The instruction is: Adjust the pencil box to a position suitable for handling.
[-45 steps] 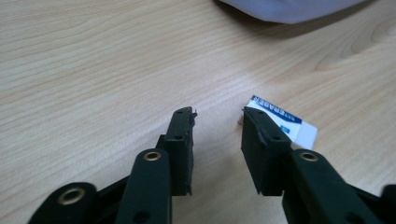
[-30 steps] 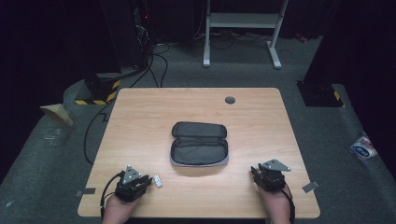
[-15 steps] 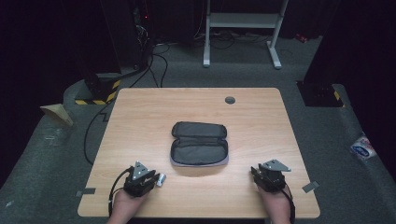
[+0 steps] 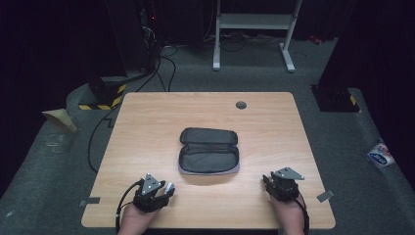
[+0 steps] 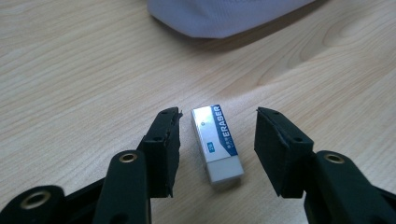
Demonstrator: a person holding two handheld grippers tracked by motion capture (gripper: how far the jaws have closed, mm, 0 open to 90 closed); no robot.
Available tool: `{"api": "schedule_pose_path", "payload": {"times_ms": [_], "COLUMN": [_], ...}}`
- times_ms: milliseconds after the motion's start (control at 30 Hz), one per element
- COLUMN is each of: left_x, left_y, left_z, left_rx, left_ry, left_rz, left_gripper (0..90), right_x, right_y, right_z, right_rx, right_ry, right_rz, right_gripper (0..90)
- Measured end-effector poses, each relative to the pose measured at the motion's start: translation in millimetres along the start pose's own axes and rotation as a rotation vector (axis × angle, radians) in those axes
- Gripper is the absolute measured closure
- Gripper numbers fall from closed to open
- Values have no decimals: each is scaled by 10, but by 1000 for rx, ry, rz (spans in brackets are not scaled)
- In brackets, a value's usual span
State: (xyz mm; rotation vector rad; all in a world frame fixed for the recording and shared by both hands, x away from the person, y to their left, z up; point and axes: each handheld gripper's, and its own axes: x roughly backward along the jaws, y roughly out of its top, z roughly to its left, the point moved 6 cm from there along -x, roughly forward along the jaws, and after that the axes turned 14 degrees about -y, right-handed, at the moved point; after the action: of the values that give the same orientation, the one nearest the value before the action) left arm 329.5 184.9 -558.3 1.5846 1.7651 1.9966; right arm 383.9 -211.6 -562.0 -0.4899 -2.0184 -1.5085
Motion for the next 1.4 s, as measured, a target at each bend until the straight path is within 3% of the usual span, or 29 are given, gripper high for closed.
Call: {"api": "schedule_pose_path", "payload": {"times_ms": [67,200,600,1033,1400], "left_x": [-36,-43,-42,1,27], "left_y": [-26,-23,-33,-9,71], "left_z": [-12,14,43,90,86], "left_rx": [-14,-6,1,39,27], "left_ry": [18,36,28,16,9], "left_rz": [24,19,-9,-48,-75], "left_gripper": [530,560,723,728,729], "right_x": [1,1,-4,-17,-16], "right_y": [0,-1,0,3,1], "right_z": [1,-9,4,-5,-4], "right_rx": [-2,-13,2,-13,-12], "right_ry": [2,4,-2,12,16], "right_rz": [1,1,4,13,13], "right_gripper": [626,625,614,561,550]}}
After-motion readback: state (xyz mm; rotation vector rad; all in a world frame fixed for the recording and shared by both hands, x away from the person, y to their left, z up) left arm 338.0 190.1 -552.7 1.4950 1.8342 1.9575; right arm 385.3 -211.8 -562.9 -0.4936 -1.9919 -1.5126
